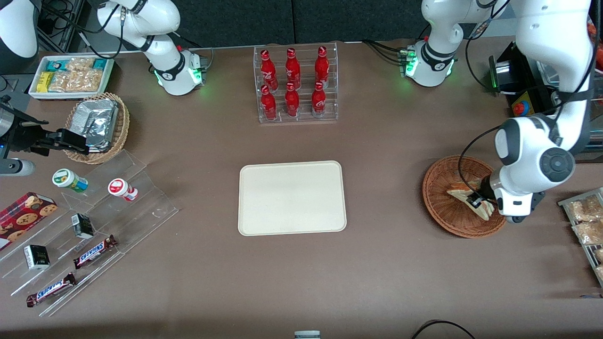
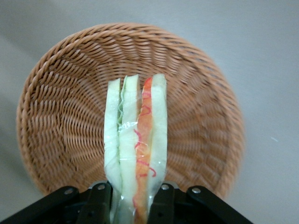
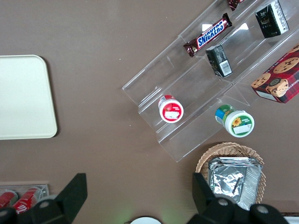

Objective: Place sandwich from basket to tray
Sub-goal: 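Lower the left gripper and close it on the wrapped sandwich, then lift the sandwich and carry it toward the cream tray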

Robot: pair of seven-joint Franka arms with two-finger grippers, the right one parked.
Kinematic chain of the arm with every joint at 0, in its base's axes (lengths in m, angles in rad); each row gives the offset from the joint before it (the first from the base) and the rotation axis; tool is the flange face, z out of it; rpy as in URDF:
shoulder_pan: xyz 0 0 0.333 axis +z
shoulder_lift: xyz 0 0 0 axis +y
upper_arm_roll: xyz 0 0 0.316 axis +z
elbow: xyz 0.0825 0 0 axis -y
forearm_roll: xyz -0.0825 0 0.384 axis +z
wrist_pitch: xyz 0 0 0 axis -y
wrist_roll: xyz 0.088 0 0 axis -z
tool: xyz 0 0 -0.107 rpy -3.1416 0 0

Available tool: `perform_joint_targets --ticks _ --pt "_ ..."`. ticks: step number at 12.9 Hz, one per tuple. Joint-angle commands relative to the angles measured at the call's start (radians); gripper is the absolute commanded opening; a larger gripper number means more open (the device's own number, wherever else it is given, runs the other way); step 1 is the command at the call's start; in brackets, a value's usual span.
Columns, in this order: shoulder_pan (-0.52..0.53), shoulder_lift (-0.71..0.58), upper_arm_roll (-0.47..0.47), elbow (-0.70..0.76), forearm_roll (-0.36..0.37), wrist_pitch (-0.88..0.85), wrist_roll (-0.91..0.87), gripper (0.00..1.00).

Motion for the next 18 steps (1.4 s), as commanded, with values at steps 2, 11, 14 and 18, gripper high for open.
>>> perform_joint_targets --ticks 2,11,14,18 --pt "-0.010 -0.027 -0.104 0.211 0.007 -0.261 -0.029 0.05" --pt "-0.037 0.013 -0.501 0.367 0.053 -0.337 -0.122 0.09" --pt "-0.161 0.071 -0.506 0.387 0.096 -0.314 -0.112 0.09" --pt "-0.325 0.264 -0.504 0.555 0.139 -0.259 -0.126 0.09"
